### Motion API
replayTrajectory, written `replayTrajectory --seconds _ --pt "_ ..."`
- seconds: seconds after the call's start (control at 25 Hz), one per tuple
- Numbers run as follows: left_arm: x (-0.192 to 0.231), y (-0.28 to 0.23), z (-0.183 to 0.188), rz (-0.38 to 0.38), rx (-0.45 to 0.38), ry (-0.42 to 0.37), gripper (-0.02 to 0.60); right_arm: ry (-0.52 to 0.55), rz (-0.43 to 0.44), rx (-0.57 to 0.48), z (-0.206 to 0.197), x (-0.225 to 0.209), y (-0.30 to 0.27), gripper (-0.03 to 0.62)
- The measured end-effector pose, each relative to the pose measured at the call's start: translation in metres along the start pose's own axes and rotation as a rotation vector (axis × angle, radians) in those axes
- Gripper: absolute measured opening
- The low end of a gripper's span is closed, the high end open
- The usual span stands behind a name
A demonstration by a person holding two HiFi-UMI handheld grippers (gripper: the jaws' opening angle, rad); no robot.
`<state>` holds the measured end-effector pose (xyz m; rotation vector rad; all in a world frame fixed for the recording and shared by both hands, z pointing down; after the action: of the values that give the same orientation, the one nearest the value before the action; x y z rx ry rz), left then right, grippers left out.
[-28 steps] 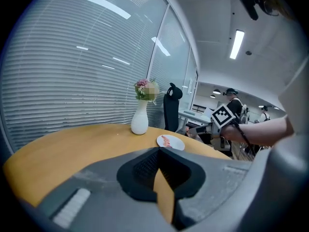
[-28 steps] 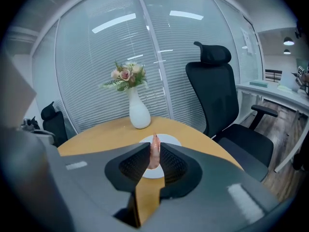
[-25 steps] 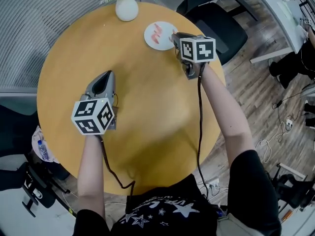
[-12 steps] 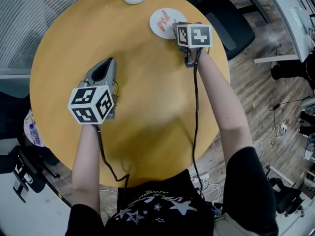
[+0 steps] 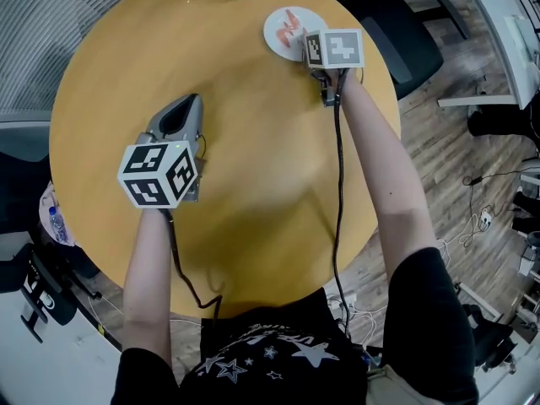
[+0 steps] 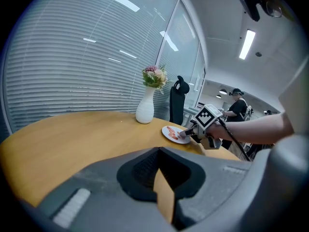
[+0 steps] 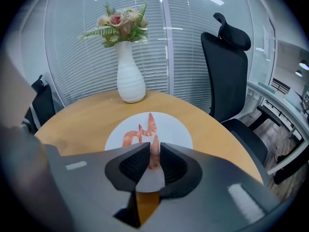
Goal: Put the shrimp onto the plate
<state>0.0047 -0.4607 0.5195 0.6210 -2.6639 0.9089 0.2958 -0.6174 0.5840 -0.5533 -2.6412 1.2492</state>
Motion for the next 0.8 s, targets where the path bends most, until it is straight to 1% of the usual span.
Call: replayTrajectory --seconds 0.32,0.44,0.56,0.8 --pt "0.006 -0.001 0.001 0.001 -0.005 0.008 0.002 -0.021 0.0 0.016 0.001 -0.001 -0.005 0.071" --pt "0.009 0.001 0.002 0.005 -0.004 0.015 0.0 0.0 -0.004 0.023 0.002 0.0 -0.005 0.074" --pt "0.01 0.004 0.0 0.011 0.0 0.017 0.0 0.025 -0.015 0.02 0.005 0.002 -0.004 0.1" --pt "0.011 0.016 -0.003 0.023 -0.005 0.028 0.002 -0.015 -0.011 -0.011 0.009 0.001 0.007 0.107"
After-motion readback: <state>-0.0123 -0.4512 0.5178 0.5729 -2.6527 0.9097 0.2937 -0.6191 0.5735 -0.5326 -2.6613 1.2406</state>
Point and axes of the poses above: the fingertips, and each gripper's own axes: y backward along the fingers, x to its left, z out of its top, the point moved 8 cm from there along y, backward along the fingers, and after that the axes turned 8 degrees about y, right-handed, at the moved point
